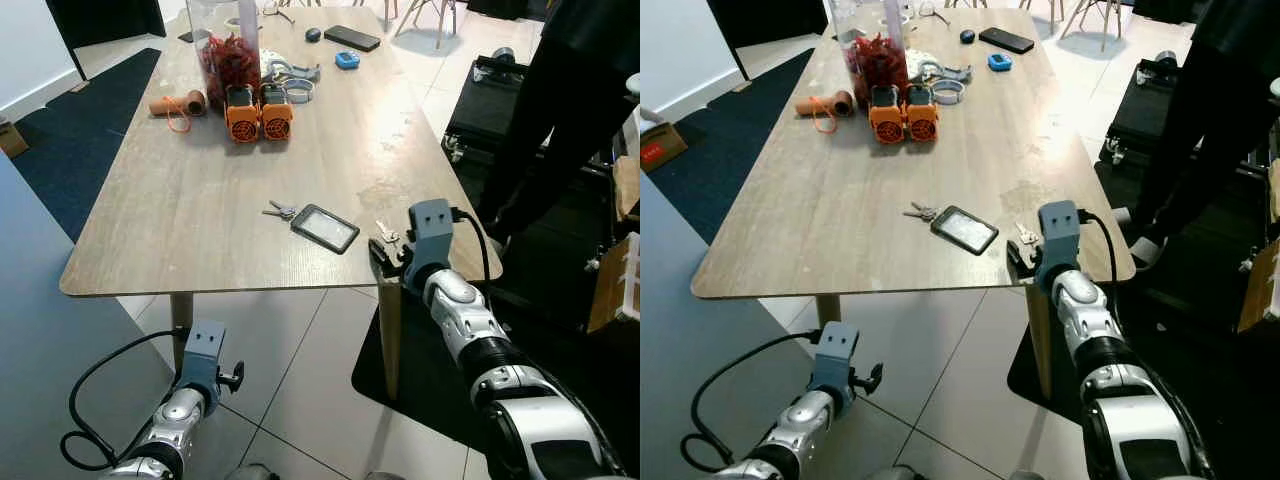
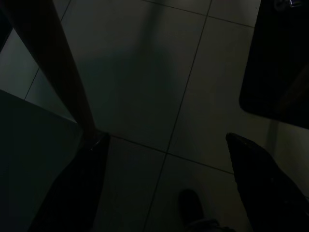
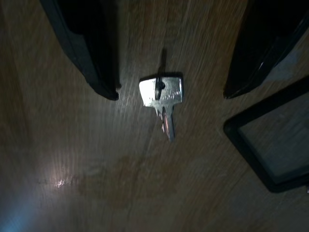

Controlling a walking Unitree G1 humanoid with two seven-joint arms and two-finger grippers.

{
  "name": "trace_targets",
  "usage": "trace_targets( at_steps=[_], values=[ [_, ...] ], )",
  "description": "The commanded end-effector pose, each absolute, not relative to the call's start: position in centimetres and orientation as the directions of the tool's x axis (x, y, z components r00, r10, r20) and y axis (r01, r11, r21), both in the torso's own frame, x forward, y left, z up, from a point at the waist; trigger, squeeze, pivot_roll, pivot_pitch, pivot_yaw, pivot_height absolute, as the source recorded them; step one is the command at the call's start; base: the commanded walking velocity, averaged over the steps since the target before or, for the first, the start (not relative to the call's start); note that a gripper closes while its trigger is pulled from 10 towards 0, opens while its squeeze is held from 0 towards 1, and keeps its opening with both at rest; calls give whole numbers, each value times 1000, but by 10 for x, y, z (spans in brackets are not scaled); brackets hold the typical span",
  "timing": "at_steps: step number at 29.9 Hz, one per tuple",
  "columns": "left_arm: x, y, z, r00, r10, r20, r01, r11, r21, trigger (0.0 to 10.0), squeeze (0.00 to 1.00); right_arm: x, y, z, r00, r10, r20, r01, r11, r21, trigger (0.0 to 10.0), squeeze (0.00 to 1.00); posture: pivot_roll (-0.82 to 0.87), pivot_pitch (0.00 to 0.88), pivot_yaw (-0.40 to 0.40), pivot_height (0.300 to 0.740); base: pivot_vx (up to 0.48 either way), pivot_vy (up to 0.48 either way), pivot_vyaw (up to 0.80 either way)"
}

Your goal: Hang keys on a hook

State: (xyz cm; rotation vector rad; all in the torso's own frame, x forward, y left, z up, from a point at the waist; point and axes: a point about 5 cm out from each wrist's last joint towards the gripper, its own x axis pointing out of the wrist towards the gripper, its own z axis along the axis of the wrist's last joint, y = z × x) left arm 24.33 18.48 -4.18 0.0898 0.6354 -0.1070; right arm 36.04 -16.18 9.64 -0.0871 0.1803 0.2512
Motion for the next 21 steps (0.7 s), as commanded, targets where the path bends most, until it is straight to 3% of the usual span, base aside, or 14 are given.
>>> trace_targets(
  at_steps=[1,15,16,20,21],
  values=[
    [238,192,-45,789,-52,-613,114,992,62,10000,0,351,-163,80,933,251,-259,-283,954,-97,10000,0,56,102,0,740,0,0,0],
    [239,191,-44,789,-59,-612,125,990,65,10000,0,346,-168,74,935,238,-263,-278,952,-127,10000,0,53,93,-1,740,0,0,0],
    [239,190,-44,788,-60,-612,127,990,66,10000,0,345,-168,74,935,237,-263,-278,952,-127,9176,0,53,90,-3,740,0,0,0],
    [239,189,-44,788,-67,-612,140,988,72,10000,0,344,-168,73,935,236,-266,-277,952,-128,8000,0,53,89,-3,740,0,0,0],
    [239,188,-44,787,-74,-612,155,985,79,10000,0,344,-169,72,935,231,-268,-272,954,-124,8980,0,52,88,-4,740,0,0,0]
  ],
)
